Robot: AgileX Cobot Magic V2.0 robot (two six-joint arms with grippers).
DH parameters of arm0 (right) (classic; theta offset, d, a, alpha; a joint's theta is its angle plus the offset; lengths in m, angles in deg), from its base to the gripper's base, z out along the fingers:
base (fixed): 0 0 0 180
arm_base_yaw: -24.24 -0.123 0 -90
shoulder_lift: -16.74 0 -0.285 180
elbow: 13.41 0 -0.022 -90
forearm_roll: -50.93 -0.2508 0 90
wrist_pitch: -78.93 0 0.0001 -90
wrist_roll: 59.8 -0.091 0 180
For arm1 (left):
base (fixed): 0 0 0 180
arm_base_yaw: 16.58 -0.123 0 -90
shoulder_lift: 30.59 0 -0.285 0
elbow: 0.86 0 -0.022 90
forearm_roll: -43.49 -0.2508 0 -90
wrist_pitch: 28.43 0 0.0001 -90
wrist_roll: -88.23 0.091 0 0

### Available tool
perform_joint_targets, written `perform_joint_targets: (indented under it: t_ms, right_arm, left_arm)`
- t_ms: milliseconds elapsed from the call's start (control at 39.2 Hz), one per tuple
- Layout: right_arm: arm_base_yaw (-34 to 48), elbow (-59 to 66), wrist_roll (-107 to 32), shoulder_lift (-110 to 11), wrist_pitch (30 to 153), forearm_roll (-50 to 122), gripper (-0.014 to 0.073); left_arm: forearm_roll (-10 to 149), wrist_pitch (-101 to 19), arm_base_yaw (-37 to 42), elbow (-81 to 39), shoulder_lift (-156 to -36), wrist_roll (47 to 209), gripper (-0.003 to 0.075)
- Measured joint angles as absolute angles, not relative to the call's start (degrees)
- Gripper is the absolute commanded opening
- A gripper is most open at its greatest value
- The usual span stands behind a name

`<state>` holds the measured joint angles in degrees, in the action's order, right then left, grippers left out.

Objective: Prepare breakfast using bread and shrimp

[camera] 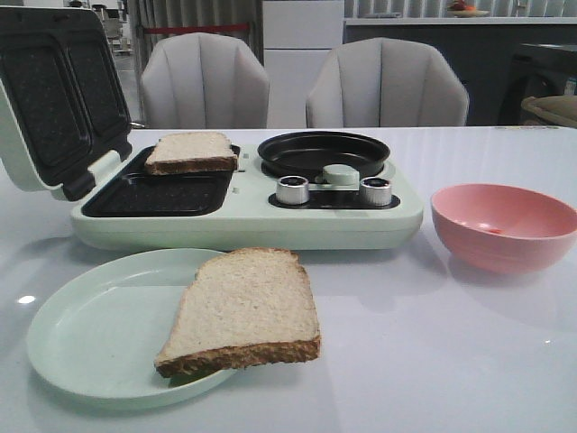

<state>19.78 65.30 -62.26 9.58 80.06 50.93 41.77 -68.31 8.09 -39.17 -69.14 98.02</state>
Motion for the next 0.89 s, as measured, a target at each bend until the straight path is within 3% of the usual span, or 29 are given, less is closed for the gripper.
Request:
perform_joint_targets:
  t_ms: [460, 894]
  right_arm:
    - [19.78, 65.3, -62.26, 9.58, 80.06, 50.93, 0.0153]
    - [19.78, 65.3, -62.26, 9.58, 79.96, 50.93, 0.0153]
  left_arm:
    - [44.63, -66.98, 8.09, -53.52, -39.3, 98.02, 0.0513]
    - [45.79, -63.53, 8.09, -57.1, -38.09, 98.02, 0.0512]
